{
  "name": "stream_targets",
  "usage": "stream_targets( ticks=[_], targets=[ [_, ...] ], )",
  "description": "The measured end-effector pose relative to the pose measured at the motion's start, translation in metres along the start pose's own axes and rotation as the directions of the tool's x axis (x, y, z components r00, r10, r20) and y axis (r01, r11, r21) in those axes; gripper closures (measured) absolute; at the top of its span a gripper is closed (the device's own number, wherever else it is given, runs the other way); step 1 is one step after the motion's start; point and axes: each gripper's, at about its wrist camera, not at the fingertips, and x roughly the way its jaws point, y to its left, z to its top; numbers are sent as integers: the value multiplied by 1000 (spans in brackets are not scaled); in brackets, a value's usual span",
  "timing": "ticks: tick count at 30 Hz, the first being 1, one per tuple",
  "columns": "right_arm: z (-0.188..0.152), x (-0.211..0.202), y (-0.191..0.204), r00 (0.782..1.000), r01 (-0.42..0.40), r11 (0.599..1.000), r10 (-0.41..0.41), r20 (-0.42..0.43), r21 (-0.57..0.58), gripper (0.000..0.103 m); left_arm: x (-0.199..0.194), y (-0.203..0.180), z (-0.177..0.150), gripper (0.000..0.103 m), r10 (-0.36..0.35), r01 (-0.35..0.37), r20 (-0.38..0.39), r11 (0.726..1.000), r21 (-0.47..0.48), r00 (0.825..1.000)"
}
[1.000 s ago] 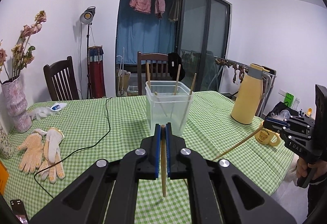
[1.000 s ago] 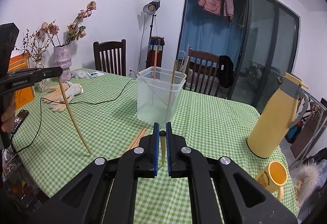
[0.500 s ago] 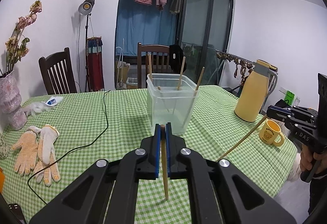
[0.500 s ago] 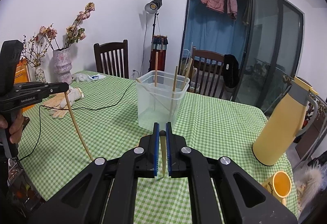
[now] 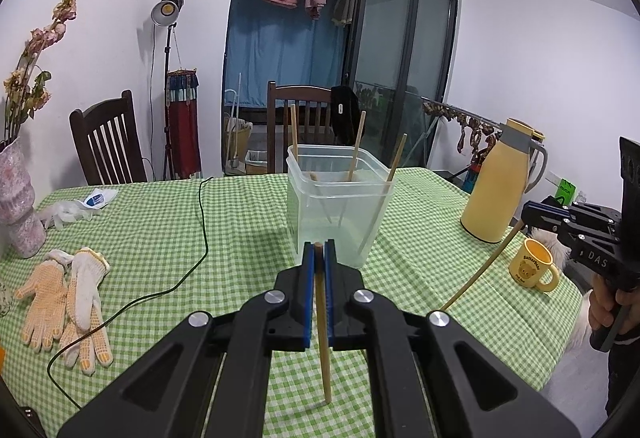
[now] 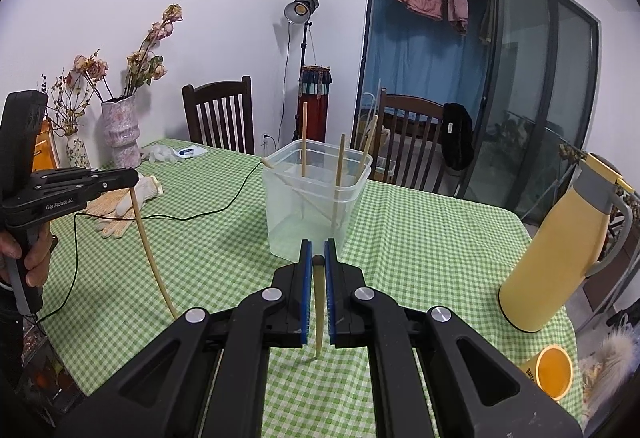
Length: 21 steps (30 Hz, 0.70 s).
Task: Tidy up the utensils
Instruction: 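Lift the left tool's stick toward the container while the right tool carries its stick there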
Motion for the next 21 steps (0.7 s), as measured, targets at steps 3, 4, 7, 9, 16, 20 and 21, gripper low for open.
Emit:
stream_targets(
  ticks=[3,4,7,9,16,20,21],
  targets=[
    [4,3,0,1000,-5,1000,5,-5,0,97,4,-1,3,101,-5,5,-4,1000,8,1000],
    [6,4,0,1000,-4,1000,4,-4,-5,97,5,-1,4,101,-5,5,-3,1000,10,1000],
    [12,4,-1,1000,-3,1000,3,5,-11,97,5,-2,12,101,-9,8,8,1000,17,1000],
    [17,5,-3,1000,-11,1000,11,12,-11,97,3,-1,21,101,-15,15,24,1000,14,1000],
    [69,-2,-9,994,-37,999,40,99,-31,97,2,4,87,102,-73,72,95,997,13,993],
    [118,-7,-13,983,-41,997,51,175,-58,97,-1,6,145,102,-78,78,167,997,7,983],
    [129,-7,-15,980,-48,997,58,190,-55,97,-1,7,162,102,-83,84,187,996,7,979]
  ],
)
